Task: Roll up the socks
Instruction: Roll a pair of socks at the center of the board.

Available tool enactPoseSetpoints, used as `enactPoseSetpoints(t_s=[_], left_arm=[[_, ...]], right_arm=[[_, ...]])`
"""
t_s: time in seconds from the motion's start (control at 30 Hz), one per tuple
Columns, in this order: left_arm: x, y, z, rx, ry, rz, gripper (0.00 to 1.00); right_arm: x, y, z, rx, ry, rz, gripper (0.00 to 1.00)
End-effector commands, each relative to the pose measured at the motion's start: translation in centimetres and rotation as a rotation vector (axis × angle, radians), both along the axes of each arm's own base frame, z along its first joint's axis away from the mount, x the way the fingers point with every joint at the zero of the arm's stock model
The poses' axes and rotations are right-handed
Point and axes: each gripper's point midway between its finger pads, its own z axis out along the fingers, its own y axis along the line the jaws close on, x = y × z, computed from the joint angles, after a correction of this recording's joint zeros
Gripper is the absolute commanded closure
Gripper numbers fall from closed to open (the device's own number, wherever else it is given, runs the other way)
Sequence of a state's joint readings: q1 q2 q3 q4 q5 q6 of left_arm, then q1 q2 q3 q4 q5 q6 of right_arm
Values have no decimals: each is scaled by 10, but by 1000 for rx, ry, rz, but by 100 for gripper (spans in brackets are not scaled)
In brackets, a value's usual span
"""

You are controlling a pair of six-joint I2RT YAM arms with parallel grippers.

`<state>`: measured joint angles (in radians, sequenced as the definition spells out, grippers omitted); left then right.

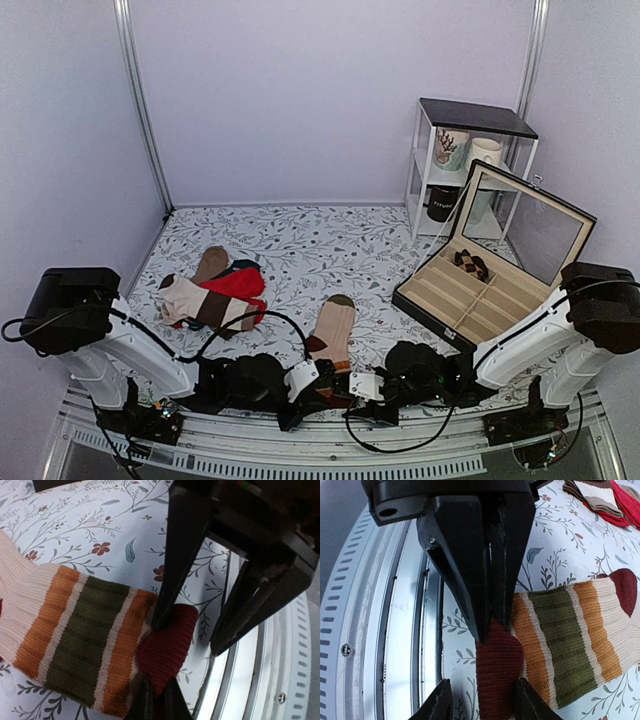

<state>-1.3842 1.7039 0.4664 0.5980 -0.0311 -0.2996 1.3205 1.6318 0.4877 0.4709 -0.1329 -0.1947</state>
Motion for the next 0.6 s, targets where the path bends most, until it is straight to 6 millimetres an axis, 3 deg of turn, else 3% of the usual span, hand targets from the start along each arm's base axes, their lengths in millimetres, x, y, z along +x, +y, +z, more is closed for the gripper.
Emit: enactPoseSetpoints(t_s=[0.0,0.2,0.3,0.4,0.57], left_arm=[[-17,58,-70,301,106,-19,100],[-16,58,-66,289,99,-12,100],[-8,58,-59,276,63,23,82],[4,57,-37,222,-11,62,71],[20,55,13,87,-213,114,71]], right_arm=[[6,1,-10,-43,-9,-45,62],[13,-5,-23,-106,17,-124,78],[7,-7,-27,-121,70,-133,82],[3,-10,-31,-138,136,-157,83],[-3,-10,-30,-131,383,-199,85]])
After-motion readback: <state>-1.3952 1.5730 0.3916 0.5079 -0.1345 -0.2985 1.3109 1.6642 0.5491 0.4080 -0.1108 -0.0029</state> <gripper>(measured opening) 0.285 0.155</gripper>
